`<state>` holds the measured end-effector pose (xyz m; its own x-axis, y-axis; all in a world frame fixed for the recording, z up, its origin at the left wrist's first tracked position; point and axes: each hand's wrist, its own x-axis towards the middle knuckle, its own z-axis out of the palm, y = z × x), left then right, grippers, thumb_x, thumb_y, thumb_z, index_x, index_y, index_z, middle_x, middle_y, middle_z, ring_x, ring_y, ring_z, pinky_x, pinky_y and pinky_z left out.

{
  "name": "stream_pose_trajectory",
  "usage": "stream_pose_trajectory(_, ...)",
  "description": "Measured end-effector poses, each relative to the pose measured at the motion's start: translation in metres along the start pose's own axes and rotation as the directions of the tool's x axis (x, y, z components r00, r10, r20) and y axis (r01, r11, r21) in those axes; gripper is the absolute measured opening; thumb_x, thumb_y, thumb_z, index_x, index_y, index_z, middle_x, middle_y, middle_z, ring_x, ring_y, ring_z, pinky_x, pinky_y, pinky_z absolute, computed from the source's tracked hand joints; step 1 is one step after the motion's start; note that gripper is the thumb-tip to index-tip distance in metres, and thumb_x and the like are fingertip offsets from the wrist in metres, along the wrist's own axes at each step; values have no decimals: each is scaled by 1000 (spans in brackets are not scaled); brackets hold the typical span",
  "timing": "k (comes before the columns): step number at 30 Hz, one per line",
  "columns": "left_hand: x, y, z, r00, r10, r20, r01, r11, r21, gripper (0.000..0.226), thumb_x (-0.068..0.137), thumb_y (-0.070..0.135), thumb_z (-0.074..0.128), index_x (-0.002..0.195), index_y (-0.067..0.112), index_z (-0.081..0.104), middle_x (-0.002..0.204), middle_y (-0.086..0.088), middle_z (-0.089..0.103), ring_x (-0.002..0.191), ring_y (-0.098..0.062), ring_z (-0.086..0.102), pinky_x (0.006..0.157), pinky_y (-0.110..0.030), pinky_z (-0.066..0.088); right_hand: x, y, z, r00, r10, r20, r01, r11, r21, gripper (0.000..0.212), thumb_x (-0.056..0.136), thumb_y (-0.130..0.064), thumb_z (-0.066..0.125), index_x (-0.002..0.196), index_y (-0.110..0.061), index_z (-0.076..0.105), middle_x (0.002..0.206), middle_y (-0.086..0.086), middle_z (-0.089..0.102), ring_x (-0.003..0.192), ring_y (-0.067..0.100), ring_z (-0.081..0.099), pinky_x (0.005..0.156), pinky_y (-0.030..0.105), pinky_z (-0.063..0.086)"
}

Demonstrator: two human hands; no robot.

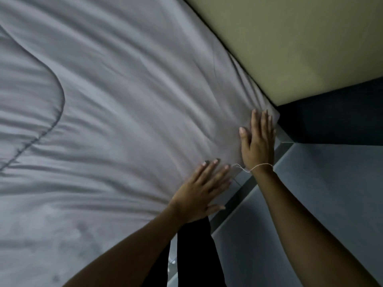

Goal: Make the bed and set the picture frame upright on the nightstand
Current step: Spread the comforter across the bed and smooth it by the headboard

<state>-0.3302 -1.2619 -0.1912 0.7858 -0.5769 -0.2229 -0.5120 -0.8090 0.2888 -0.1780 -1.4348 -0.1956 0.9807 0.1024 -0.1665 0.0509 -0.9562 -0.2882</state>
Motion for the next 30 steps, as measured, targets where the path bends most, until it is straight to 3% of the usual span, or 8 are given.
stream_pose_trajectory(4,-5,21,-15,994,105,-9,-105,994,6,58,96,54,24,141,23,41,152,-9,33,145,-31,16,117,-48,7,-4,3,-17,998,35,43,-37,999,31,61,101,-48,26,154,-22,10,162,5,3,149,24,-1,120,48,12)
stream_pose_trajectory(7,-14,16,-6,990,63,-124,-79,989,-127,54,95,41,40,143,18,40,151,-12,34,142,-28,27,115,-42,20,-18,15,-6,981,139,135,-141,990,5,61,101,-47,25,153,-17,16,162,7,8,149,27,2,120,50,13)
stream_pose_trajectory(10,-24,0,-10,984,-100,-145,72,979,-188,59,92,39,45,146,17,34,152,-13,31,141,-28,30,114,-38,22,-36,21,-10,958,227,172,-226,974,-30,61,101,-47,27,153,-15,19,161,9,13,149,27,2,120,49,14)
stream_pose_trajectory(15,-82,-45,-111,908,-395,-140,369,912,-180,56,94,46,33,141,18,43,146,-13,43,131,-31,45,105,-41,40,-56,-59,-87,973,60,224,-58,998,-19,67,98,-54,21,153,-16,14,161,10,10,149,28,2,120,49,15)
stream_pose_trajectory(19,-149,-48,-185,787,-599,-145,566,795,-217,66,97,57,10,147,20,31,154,-12,27,139,-31,33,109,-45,36,-81,-127,-146,970,-82,229,102,992,-76,70,96,-56,23,153,-15,18,160,13,15,148,32,7,120,48,11)
stream_pose_trajectory(22,-196,-42,-221,669,-717,-197,680,697,-227,68,96,58,10,147,18,32,153,-14,30,137,-32,36,109,-45,36,-86,-179,-176,939,-222,264,255,962,-97,75,93,-61,14,153,-17,13,161,10,7,149,28,2,120,45,5)
stream_pose_trajectory(25,-245,-30,-245,491,-841,-226,797,539,-274,67,93,57,20,144,17,38,150,-14,36,134,-33,41,107,-46,37,-92,-227,-187,891,-343,298,385,918,-95,64,100,-48,25,154,-19,6,162,8,0,149,26,-4,121,45,6)
stream_pose_trajectory(30,-306,5,-253,114,-977,-178,887,181,-424,58,97,44,38,147,17,30,156,-12,22,142,-31,26,113,-45,26,-116,-294,-186,757,-526,387,599,796,-88,62,100,-49,28,153,-26,7,162,4,-1,149,27,-5,119,50,9)
